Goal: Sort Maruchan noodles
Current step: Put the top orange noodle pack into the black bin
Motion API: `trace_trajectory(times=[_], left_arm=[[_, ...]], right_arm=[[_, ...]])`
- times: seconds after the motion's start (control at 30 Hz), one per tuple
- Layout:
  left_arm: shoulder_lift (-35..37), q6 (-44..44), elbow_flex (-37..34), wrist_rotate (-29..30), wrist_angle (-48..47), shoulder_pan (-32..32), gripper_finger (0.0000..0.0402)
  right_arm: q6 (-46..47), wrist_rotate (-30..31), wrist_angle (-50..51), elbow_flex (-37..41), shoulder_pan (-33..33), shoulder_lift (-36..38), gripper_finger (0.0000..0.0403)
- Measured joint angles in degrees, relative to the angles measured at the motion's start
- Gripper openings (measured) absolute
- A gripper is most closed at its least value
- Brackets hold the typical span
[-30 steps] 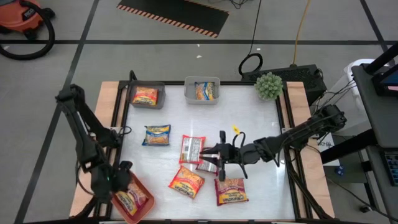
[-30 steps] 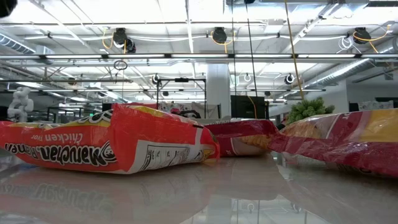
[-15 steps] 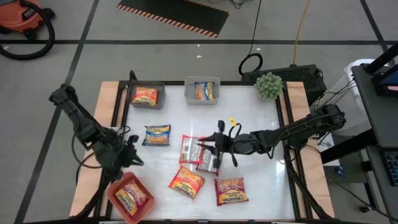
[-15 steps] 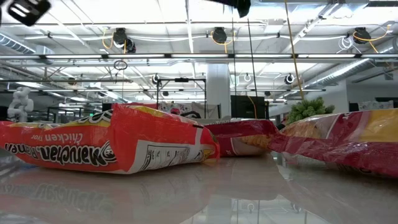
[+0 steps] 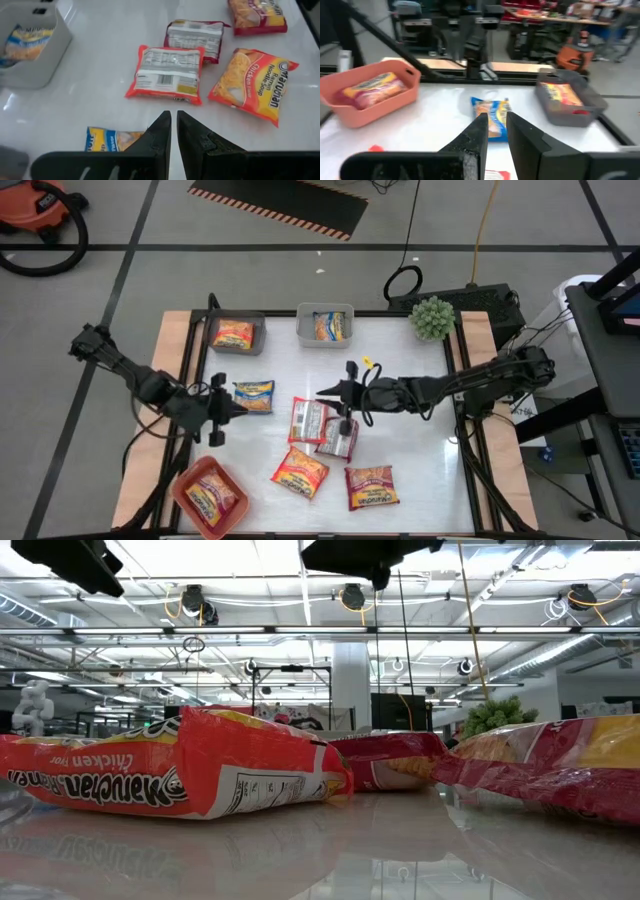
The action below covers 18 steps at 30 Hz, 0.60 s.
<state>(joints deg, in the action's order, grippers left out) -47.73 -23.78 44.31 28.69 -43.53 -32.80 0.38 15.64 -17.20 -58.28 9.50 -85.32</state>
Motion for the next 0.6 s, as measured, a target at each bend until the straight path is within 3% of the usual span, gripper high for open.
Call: trace_trajectory(times=[0.3, 0.6], left_arm=[[-10.03, -9.29, 0.0, 1.59, 3.35, 0.12, 0.0035], [-18.61, -11.62, 0.0, 1.36, 9.71, 0.16, 0.0035]], right_arm=[[0.07, -2.38, 0.23, 0.0, 0.34, -1.08, 0.0068], [-0.7, -2.3, 4.71, 0.01, 0.77, -1.51, 0.0095]])
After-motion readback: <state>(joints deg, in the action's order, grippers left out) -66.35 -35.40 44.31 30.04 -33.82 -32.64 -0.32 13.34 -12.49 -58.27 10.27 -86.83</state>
